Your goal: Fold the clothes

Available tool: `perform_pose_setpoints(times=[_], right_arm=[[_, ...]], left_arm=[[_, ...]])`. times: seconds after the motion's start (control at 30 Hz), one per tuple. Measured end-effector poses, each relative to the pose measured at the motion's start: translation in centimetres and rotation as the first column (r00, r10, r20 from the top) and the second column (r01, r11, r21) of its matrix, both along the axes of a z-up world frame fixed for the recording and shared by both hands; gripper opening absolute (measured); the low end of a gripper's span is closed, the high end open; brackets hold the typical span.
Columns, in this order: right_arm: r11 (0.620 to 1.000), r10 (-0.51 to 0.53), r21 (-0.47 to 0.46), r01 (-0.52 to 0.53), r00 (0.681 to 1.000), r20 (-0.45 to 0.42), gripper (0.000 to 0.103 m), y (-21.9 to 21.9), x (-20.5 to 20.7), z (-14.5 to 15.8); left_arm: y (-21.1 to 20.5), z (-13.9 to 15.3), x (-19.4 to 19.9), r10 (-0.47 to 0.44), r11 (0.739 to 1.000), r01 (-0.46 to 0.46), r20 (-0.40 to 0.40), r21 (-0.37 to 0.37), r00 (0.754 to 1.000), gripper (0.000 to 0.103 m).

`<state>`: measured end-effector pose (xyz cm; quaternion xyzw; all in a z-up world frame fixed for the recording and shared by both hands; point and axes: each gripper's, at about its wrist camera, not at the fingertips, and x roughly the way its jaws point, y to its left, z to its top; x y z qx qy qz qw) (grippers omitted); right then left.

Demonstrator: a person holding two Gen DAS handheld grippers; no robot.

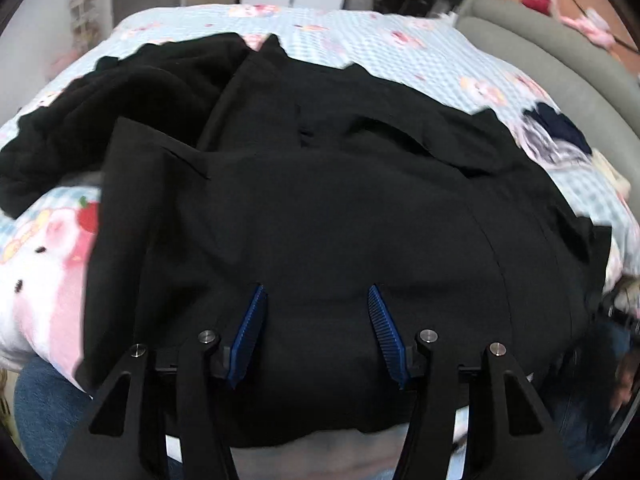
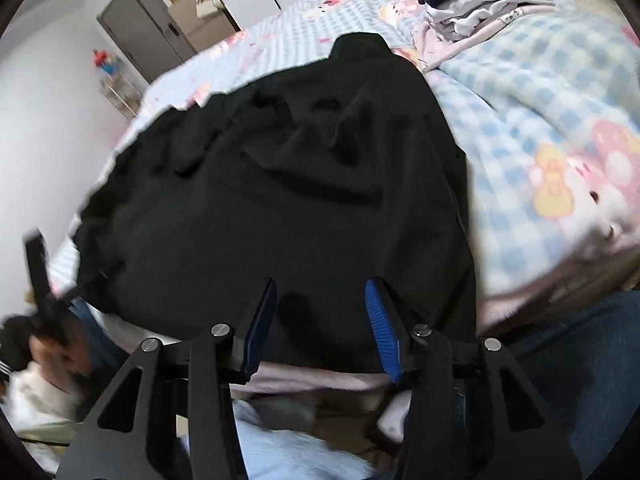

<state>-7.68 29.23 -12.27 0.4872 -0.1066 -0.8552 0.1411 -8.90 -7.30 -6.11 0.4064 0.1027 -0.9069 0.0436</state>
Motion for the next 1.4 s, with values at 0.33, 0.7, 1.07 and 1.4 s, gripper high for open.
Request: perform_pose_setpoints(times=[0.33, 0.7, 1.07, 1.4], right_arm=[[0.980, -0.152, 0.112, 0.167, 0.980, -0.130, 0.038, 1.7, 1.2, 2.9], [0.919, -0.104, 0.369, 0.135, 0.989, -0.105, 0.044, -2.3, 0.5, 0.6], [0.965, -0.052, 0.253, 0.073, 0.995, -0.089, 0.069, -3.0, 0.5, 0.8], [0.931, -0.174, 0.310, 0.195, 0.980, -0.093, 0.062, -0.6, 0.8, 1.3]], left_arm=[[2.6, -2.5, 1.4, -0.184, 0.968, 0.172, 0.054, 0.180, 0.981, 0.054], [-5.2, -2.6, 0.6, 0.036, 0.973, -0.055, 0.086, 0.226, 0.996, 0.046], [-3.7, -3.4, -2.2, -0.028, 0.999, 0.024, 0.101, 0.042, 0.994, 0.058], [-6.9, -3.8, 0.3, 0.031, 0.966, -0.063, 0.133, 0.250, 0.991, 0.053]])
